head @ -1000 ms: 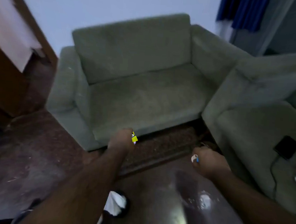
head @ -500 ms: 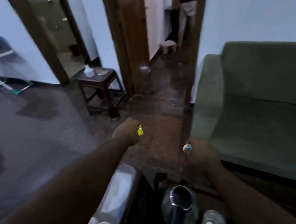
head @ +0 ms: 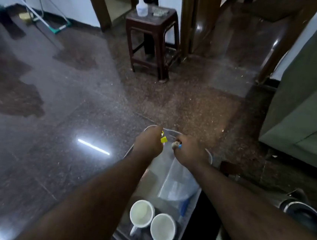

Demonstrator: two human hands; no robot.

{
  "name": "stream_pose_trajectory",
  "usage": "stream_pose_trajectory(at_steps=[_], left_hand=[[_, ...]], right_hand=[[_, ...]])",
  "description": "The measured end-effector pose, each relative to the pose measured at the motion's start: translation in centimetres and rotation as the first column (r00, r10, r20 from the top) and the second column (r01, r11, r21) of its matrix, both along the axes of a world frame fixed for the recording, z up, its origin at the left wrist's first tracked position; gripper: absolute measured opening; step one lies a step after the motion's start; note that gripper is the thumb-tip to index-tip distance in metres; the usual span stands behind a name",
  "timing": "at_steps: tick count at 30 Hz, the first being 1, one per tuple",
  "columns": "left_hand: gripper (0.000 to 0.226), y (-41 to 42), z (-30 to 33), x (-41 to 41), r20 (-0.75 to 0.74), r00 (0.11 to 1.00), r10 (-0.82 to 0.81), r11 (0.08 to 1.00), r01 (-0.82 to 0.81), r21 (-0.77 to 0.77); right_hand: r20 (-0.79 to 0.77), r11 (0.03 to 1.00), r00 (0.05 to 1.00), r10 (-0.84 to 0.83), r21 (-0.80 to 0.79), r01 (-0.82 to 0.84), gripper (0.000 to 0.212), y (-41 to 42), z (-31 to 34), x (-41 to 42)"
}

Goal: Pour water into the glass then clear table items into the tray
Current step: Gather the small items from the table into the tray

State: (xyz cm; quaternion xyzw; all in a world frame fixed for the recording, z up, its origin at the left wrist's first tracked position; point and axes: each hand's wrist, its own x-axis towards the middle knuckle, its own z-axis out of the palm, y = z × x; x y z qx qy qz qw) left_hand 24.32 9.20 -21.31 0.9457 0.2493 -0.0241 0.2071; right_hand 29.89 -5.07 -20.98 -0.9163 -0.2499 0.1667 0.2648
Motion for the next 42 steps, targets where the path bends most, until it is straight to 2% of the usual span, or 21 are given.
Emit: stream_pose_trajectory(at_steps=[4, 8, 14, 17, 21, 23, 26, 31, 36, 42], left_hand=[[0.022, 0.7, -2.7, -0.4, 0.014, 1.0, 0.022, 1.0, -0.022, 0.002], [0.02, 1.5, -3.3, 0.0, 0.013, 1.0, 0.011, 0.996, -0.012, 0.09], [0.013, 1.8, -2.9, 0.1, 0.01, 1.0, -0.025, 0.989, 0.024, 0.148], [0.019, 1.5, -2.4, -0.4, 0.052, 0.999, 0.008, 0.998, -0.011, 0.063], [0.044, 0.9, -1.7, -2.0, 0.07, 0.997, 0.012, 0.988, -0.001, -0.154], [0.044, 0.7, -1.7, -2.7, 0.02, 0.998, -0.067, 0.98, 0.07, -0.186], [0.051, 0.7, -1.7, -2.7, -0.112, 0.987, -0.117, 0.971, 0.09, -0.223], [0.054, 0.0, -2.0, -1.6, -0.192, 0.975, -0.111, 0.985, 0.083, -0.149], [0.037, 0.1, -3.0, -1.3, -0.188, 0.978, -0.086, 0.996, 0.085, -0.012], [0.047, 1.1, -3.2, -1.5, -0.249, 0.965, -0.082, 0.993, 0.1, 0.063]], right_hand=[[0.02, 0.999, 1.0, 0.01, -0.045, -0.01, 0.018, 2.9, -2.0, -1.2], [0.04, 0.995, 0.998, -0.043, -0.088, 0.046, 0.016, 4.9, -3.2, -1.9], [-0.006, 0.99, 0.991, -0.136, -0.042, 0.136, 0.014, 6.6, -3.3, -2.1], [-0.061, 0.978, 0.977, -0.203, 0.029, 0.205, 0.022, 6.0, -3.1, -2.7], [-0.214, 0.928, 0.921, -0.327, 0.111, 0.355, 0.033, 4.3, -3.5, -3.5], [-0.326, 0.9, 0.869, -0.371, 0.105, 0.424, 0.03, 3.7, -3.8, -3.4], [-0.47, 0.857, 0.769, -0.433, 0.048, 0.513, 0.023, 3.1, -4.1, -3.1], [-0.418, 0.882, 0.823, -0.385, 0.096, 0.462, 0.03, 2.7, -4.3, -3.3], [-0.338, 0.902, 0.86, -0.383, 0.066, 0.428, 0.023, 3.9, -3.9, -3.8], [-0.288, 0.912, 0.874, -0.391, 0.007, 0.41, 0.025, 4.7, -4.2, -3.7]])
